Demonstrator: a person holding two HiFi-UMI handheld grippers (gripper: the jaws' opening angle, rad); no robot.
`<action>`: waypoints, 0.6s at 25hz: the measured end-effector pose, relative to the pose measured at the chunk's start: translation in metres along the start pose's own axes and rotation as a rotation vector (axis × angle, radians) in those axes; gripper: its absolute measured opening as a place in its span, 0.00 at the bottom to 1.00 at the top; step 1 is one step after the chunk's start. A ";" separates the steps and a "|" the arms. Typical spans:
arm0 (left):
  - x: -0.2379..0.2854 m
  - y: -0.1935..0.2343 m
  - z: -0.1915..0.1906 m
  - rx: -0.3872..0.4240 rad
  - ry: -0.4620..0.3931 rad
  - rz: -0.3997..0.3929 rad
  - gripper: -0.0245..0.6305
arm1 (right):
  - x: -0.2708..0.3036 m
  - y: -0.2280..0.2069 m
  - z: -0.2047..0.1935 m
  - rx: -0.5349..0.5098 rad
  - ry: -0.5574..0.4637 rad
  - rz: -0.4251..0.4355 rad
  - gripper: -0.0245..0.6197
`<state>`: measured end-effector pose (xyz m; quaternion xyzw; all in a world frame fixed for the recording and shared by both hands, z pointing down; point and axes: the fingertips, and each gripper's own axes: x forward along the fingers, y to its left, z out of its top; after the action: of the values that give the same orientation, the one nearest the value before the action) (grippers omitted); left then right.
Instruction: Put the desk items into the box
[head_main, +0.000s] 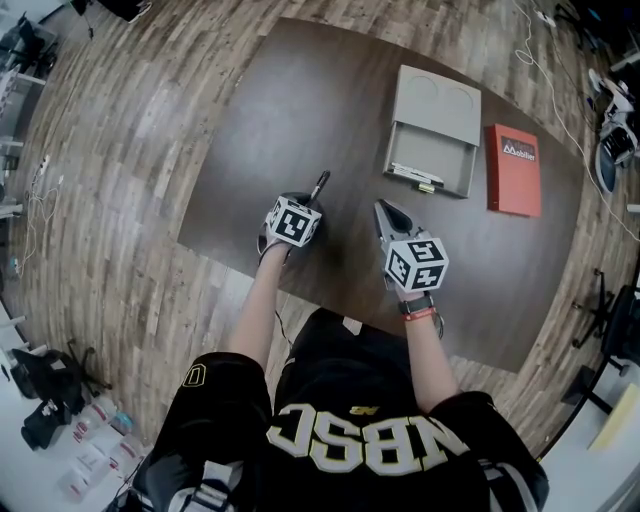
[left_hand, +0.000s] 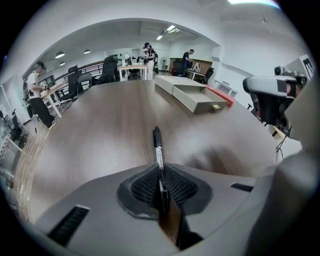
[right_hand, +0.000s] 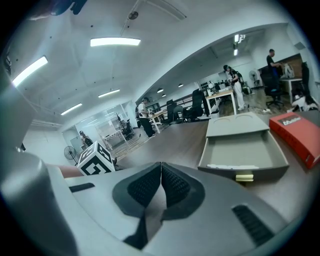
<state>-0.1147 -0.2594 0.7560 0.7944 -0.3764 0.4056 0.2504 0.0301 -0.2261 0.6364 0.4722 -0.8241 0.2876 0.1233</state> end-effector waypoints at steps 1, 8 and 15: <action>0.000 0.001 0.000 0.001 0.006 0.003 0.12 | 0.001 -0.001 0.000 0.001 0.003 -0.001 0.05; 0.001 0.000 -0.001 0.020 0.015 0.004 0.11 | -0.001 -0.001 0.001 0.008 -0.004 -0.005 0.05; -0.016 -0.007 0.004 0.030 0.002 -0.027 0.11 | -0.008 0.001 0.003 0.016 -0.017 -0.015 0.05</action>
<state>-0.1140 -0.2518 0.7396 0.8028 -0.3592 0.4085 0.2441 0.0337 -0.2219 0.6294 0.4818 -0.8192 0.2891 0.1150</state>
